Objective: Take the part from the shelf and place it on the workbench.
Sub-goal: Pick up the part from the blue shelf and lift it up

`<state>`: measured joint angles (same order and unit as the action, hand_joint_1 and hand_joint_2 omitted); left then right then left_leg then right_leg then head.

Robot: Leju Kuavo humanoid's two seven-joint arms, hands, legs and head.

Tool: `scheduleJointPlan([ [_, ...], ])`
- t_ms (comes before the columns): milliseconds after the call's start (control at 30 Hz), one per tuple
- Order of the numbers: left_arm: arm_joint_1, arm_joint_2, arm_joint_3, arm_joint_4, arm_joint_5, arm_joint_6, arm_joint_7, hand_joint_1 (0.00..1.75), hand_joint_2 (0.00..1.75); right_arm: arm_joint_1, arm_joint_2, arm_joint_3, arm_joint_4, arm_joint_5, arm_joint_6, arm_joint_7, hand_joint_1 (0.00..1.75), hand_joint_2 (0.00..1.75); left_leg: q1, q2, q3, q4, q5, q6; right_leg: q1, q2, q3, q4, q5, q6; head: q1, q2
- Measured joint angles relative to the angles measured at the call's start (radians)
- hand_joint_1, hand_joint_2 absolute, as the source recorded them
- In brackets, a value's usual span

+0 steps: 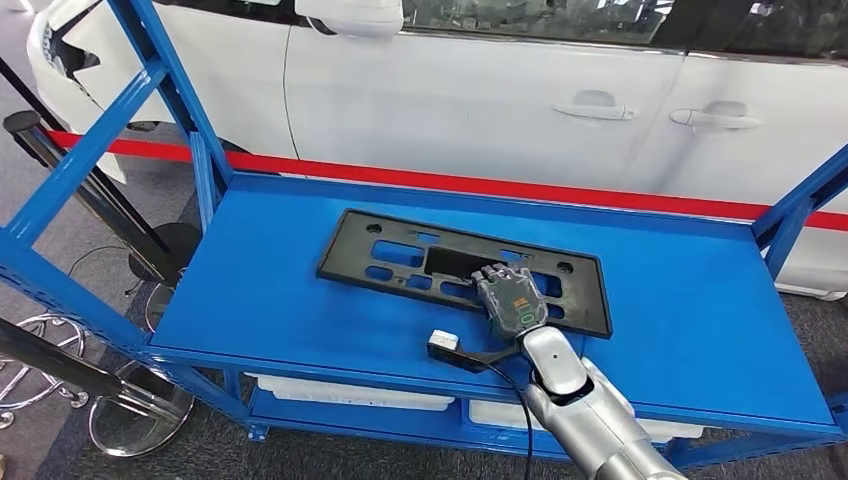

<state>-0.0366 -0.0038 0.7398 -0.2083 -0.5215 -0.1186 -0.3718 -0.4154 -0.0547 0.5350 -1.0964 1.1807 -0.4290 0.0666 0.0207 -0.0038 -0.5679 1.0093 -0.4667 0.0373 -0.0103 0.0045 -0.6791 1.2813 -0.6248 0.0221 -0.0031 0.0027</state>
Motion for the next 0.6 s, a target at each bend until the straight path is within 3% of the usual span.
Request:
scheduleJointPlan([
  [33,0.002,0.0,0.012,0.0,0.013,-0.025,-0.022,0.0,1.75,0.029,-0.01,-0.016,-0.052,-0.096,-0.015,-0.068,1.75,1.75,-0.001,0.0,0.001,0.001,-0.002,0.001,0.0,0.0,-0.014,0.024,0.003,0.0,0.0,0.0],
  [67,0.003,0.0,0.022,0.0,0.022,-0.043,-0.041,0.0,1.75,0.055,-0.021,-0.031,-0.105,-0.181,-0.026,-0.127,1.75,1.75,-0.001,-0.001,0.004,0.001,-0.004,0.001,0.0,0.0,-0.009,0.007,0.027,-0.002,0.0,0.0],
  [133,0.004,-0.001,0.039,0.0,0.028,-0.051,-0.071,0.0,1.75,0.106,-0.042,-0.061,-0.213,-0.315,-0.041,-0.219,1.75,1.75,-0.001,-0.002,0.012,0.001,-0.01,-0.001,0.002,0.0,0.044,-0.116,0.103,-0.012,0.0,0.0],
  [200,0.004,-0.005,0.05,0.0,0.019,-0.029,-0.103,0.0,1.75,0.164,-0.06,-0.092,-0.32,-0.428,-0.05,-0.295,1.75,1.75,-0.004,-0.004,0.014,0.004,-0.016,-0.007,0.008,-0.001,0.091,-0.227,0.147,-0.025,0.0,0.0],
  [267,0.006,-0.008,0.055,0.0,-0.005,0.006,-0.139,0.0,1.75,0.228,-0.075,-0.123,-0.428,-0.528,-0.053,-0.369,1.75,1.75,-0.005,-0.006,0.01,0.004,-0.018,-0.017,0.013,-0.002,0.1,-0.256,0.147,-0.031,0.0,0.0],
  [367,0.009,-0.008,0.055,0.0,-0.036,0.017,-0.157,0.0,1.75,0.301,-0.09,-0.153,-0.566,-0.656,-0.019,-0.46,1.75,1.75,-0.005,-0.003,0.003,0.021,-0.038,-0.032,0.004,-0.003,0.105,-0.271,0.15,-0.041,0.0,0.0],
  [433,0.008,-0.007,0.055,0.0,-0.044,0.003,-0.158,0.0,1.75,0.33,-0.095,-0.16,-0.635,-0.746,0.023,-0.516,1.75,1.75,-0.003,-0.001,-0.036,0.114,-0.094,-0.039,0.001,-0.005,0.111,-0.278,0.152,-0.048,0.0,0.0],
  [500,0.008,-0.007,0.055,0.0,-0.048,-0.007,-0.158,0.0,1.75,0.355,-0.096,-0.162,-0.691,-0.799,0.05,-0.548,1.75,1.75,-0.002,-0.001,-0.098,0.244,-0.148,-0.044,0.001,-0.006,0.111,-0.276,0.15,-0.052,0.0,0.0],
  [533,0.008,-0.007,0.055,0.0,-0.049,-0.008,-0.158,0.0,1.75,0.364,-0.097,-0.162,-0.711,-0.808,0.054,-0.552,1.75,1.75,-0.001,-0.001,-0.117,0.279,-0.153,-0.045,0.002,-0.005,0.112,-0.274,0.148,-0.053,0.0,0.0],
  [567,0.009,-0.007,0.055,0.0,-0.05,-0.009,-0.158,0.0,1.75,0.372,-0.097,-0.162,-0.727,-0.811,0.057,-0.553,1.75,1.75,-0.001,-0.001,-0.118,0.277,-0.138,-0.046,0.002,-0.005,0.113,-0.272,0.146,-0.053,0.0,0.0],
  [600,0.008,-0.006,0.055,0.0,-0.051,-0.009,-0.158,0.0,1.75,0.378,-0.097,-0.162,-0.74,-0.816,0.06,-0.555,1.75,1.75,-0.001,-0.001,-0.1,0.235,-0.105,-0.045,0.002,-0.004,0.115,-0.269,0.143,-0.052,0.0,0.0],
])
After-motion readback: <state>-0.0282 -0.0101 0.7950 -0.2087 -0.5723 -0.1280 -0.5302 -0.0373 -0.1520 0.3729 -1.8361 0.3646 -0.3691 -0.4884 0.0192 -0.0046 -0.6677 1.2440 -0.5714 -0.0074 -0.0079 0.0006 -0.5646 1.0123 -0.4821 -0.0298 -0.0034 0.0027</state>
